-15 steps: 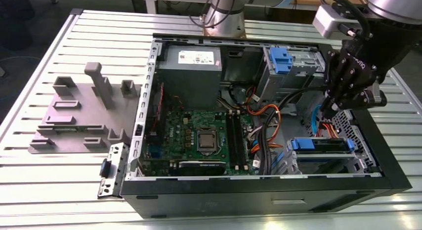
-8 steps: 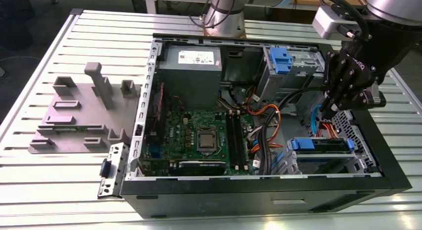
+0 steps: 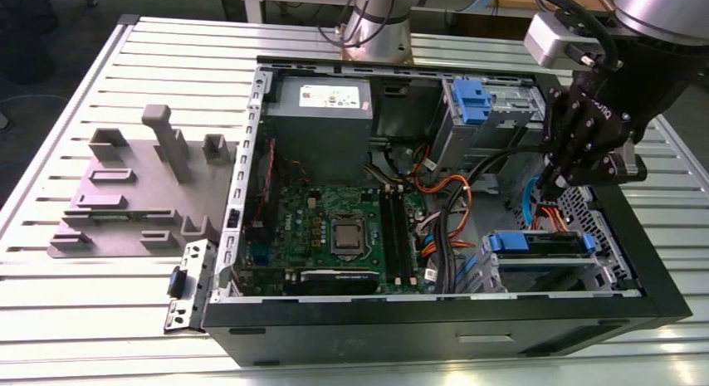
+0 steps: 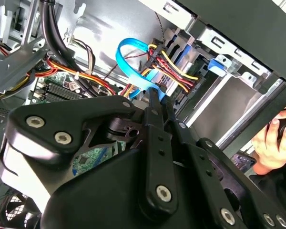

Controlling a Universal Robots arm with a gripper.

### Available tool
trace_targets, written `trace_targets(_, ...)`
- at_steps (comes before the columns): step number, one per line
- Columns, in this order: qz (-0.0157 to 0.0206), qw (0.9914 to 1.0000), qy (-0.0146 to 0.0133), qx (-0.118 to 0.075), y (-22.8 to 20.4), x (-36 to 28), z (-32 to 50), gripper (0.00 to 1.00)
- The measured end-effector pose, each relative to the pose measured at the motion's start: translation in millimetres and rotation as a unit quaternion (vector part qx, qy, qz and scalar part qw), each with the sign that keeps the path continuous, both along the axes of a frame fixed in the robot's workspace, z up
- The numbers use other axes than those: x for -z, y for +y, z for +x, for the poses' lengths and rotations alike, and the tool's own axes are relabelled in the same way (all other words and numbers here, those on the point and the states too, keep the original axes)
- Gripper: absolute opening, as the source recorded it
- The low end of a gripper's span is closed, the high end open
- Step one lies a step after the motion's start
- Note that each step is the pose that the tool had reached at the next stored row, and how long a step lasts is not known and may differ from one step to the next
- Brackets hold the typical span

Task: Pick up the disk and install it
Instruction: 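Insert the second disk wire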

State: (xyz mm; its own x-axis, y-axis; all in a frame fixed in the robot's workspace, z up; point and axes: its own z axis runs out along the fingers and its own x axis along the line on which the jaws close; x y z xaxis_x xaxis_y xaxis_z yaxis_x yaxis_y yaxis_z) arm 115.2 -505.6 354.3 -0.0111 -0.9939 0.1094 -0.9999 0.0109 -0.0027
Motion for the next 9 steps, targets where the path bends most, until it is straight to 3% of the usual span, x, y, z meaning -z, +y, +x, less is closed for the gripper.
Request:
trace_targets(5, -0.0001, 1.00000, -0.0006, -0.002, -4.0, 0.5, -6.3, 0.16)
trace_targets(7, 0.0001, 0.99999, -0.0022, -0.002, -6.1, 0.9, -8.7, 0.16)
trace_targets(9, 0.0042, 0.99998, -0.0041, -0.003, -7.9, 1.8, -10.2, 0.16)
